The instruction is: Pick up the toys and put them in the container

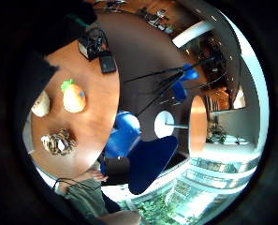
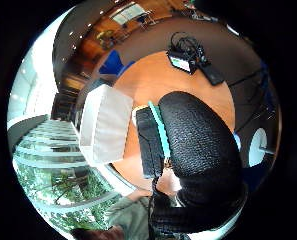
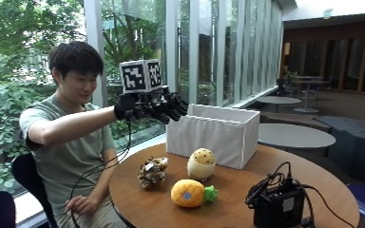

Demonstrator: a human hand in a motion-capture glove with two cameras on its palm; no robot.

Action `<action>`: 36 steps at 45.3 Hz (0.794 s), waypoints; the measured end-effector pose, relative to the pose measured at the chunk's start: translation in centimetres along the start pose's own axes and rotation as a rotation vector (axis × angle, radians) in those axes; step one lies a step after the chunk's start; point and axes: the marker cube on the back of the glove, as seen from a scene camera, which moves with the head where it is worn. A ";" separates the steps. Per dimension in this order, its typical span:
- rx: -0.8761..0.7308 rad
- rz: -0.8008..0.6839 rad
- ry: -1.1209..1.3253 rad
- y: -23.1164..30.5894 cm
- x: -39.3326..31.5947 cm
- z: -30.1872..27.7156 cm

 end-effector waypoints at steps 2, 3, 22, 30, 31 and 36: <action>-0.002 0.004 -0.002 0.0 0.1 0.2; -0.004 0.006 -0.003 0.0 0.2 0.3; -0.054 0.028 -0.004 -1.0 -2.3 0.7; -0.160 0.081 0.006 -2.3 -3.9 2.9; -0.179 0.096 0.002 -2.5 -4.0 3.4; -0.268 0.210 -0.002 -4.2 -4.1 8.0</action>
